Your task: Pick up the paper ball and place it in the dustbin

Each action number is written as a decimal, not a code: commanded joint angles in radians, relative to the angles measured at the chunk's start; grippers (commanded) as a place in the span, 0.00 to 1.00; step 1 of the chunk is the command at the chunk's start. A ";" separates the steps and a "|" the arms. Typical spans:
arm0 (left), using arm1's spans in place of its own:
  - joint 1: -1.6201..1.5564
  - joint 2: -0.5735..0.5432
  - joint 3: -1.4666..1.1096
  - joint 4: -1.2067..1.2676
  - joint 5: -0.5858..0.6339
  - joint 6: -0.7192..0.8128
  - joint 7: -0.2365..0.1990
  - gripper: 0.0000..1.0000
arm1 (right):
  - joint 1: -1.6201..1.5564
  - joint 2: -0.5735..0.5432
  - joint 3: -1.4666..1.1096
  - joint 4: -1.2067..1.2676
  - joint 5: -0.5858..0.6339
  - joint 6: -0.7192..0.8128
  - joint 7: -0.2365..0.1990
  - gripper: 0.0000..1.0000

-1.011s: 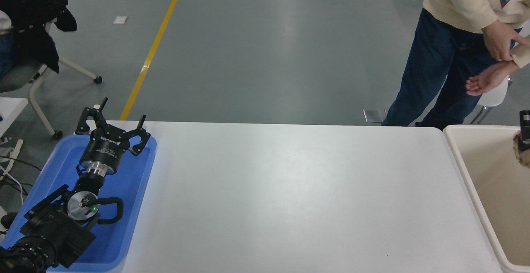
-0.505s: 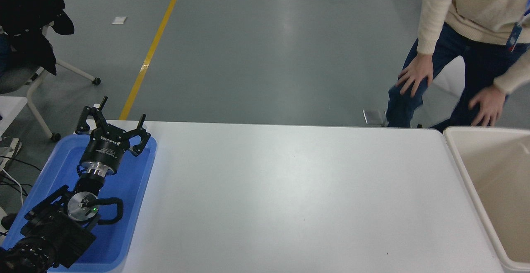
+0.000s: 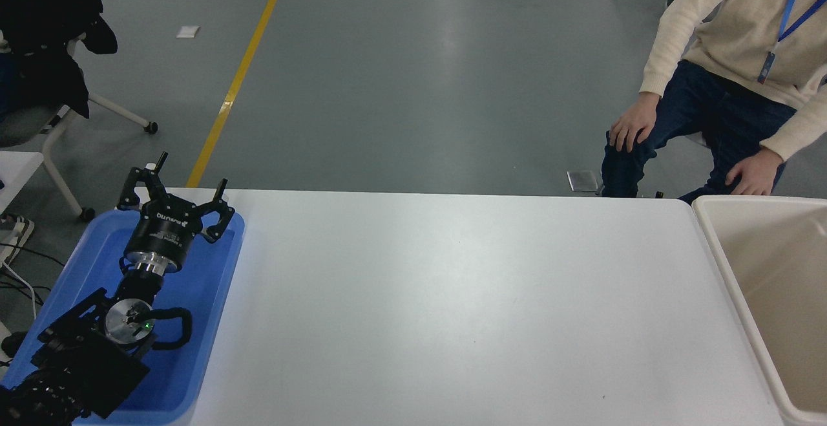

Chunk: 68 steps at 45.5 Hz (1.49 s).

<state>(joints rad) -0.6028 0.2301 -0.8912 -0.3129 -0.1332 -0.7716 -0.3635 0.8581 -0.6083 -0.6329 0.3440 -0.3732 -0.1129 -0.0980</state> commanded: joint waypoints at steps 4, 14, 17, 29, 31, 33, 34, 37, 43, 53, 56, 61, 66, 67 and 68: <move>0.000 0.000 0.000 0.000 0.001 0.000 0.000 1.00 | -0.171 0.153 0.131 -0.238 0.002 -0.019 0.000 0.00; 0.000 0.000 0.000 0.000 0.000 0.000 0.000 1.00 | -0.175 0.162 0.137 -0.241 0.000 -0.045 0.000 0.17; 0.000 0.000 0.000 0.000 0.000 0.000 0.000 1.00 | -0.175 0.154 0.137 -0.241 0.000 -0.074 0.001 0.65; 0.000 0.000 0.000 0.000 0.000 0.000 0.000 1.00 | -0.179 0.160 0.140 -0.237 0.000 -0.128 0.001 0.90; 0.000 0.000 0.000 0.000 0.000 0.000 0.000 1.00 | -0.177 0.159 0.140 -0.235 0.000 -0.128 0.001 0.91; 0.000 0.000 0.000 0.000 0.001 0.000 0.000 1.00 | -0.174 0.157 0.142 -0.229 0.000 -0.128 0.001 0.92; 0.000 0.000 0.000 0.000 0.000 0.000 0.000 1.00 | -0.171 0.156 0.144 -0.227 0.000 -0.128 0.001 0.93; 0.000 0.000 0.000 0.000 0.000 0.000 0.000 1.00 | -0.168 0.154 0.160 -0.227 0.000 -0.128 0.001 0.96; 0.000 0.000 0.000 0.000 0.001 0.000 0.000 1.00 | -0.166 0.151 0.252 -0.227 0.000 -0.128 0.001 0.99; 0.000 0.000 0.000 0.000 0.000 0.000 0.000 1.00 | -0.169 0.104 0.430 -0.183 -0.001 -0.125 0.008 0.99; 0.000 0.000 0.000 0.000 0.000 0.000 0.000 1.00 | -0.165 0.061 0.508 -0.126 -0.001 -0.125 0.011 0.99; 0.000 0.000 0.000 0.000 0.000 0.000 0.000 1.00 | -0.156 -0.019 0.669 -0.008 -0.013 -0.125 0.012 1.00; 0.000 0.000 0.000 0.000 0.000 0.000 0.000 1.00 | -0.148 -0.057 0.838 0.084 -0.016 -0.120 0.012 1.00; 0.000 0.000 0.000 0.000 0.000 0.000 0.000 1.00 | -0.146 -0.057 0.872 0.105 -0.016 -0.119 0.012 1.00; 0.000 0.000 0.000 0.000 0.000 0.000 0.000 1.00 | -0.148 -0.060 0.907 0.127 -0.016 -0.117 0.012 1.00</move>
<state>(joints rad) -0.6028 0.2301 -0.8912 -0.3130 -0.1330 -0.7716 -0.3637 0.7000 -0.5844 -0.0456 0.2845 -0.3822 -0.2372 -0.0885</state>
